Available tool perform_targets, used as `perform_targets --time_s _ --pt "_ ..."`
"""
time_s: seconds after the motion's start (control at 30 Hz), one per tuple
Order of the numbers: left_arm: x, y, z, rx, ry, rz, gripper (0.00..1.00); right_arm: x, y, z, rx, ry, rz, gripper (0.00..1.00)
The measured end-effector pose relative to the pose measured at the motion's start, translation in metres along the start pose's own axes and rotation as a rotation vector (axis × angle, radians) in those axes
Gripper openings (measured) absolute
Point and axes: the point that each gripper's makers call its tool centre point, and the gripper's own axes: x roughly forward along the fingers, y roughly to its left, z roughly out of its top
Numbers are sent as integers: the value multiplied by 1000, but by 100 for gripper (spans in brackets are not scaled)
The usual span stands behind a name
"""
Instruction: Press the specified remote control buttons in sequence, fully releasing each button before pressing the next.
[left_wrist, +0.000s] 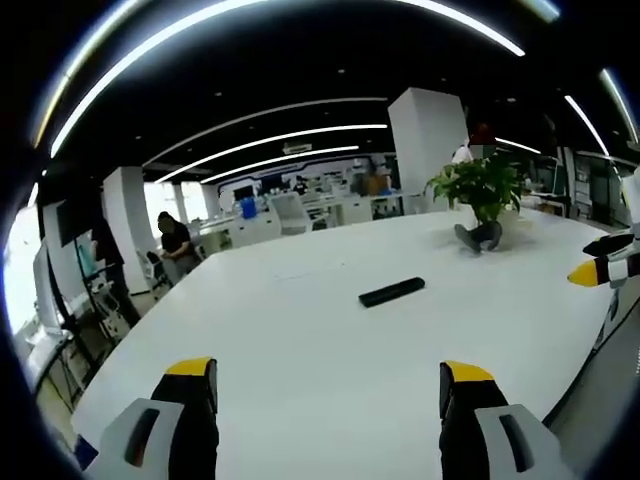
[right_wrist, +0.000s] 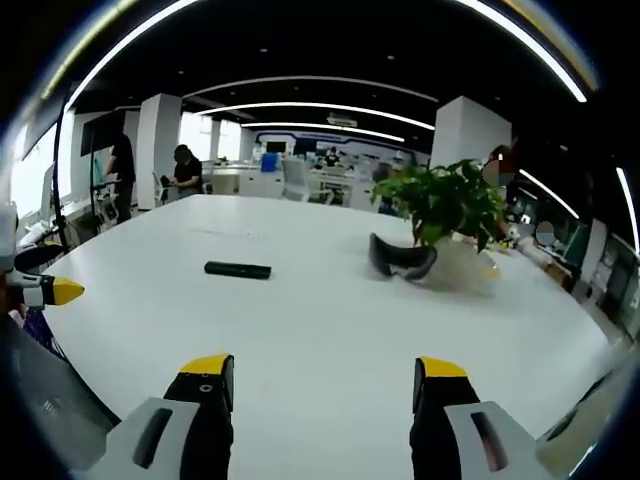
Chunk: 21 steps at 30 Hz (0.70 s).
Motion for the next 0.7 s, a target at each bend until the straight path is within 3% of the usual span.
perform_targets --time_s 0.47,0.7 --pt "1 -2 5 7 -7 -19 91 0 1 -1 -5 5 5 71" --pt "17 15 19 118 -36 -26 92 0 -1 0 -1 2 -1 71"
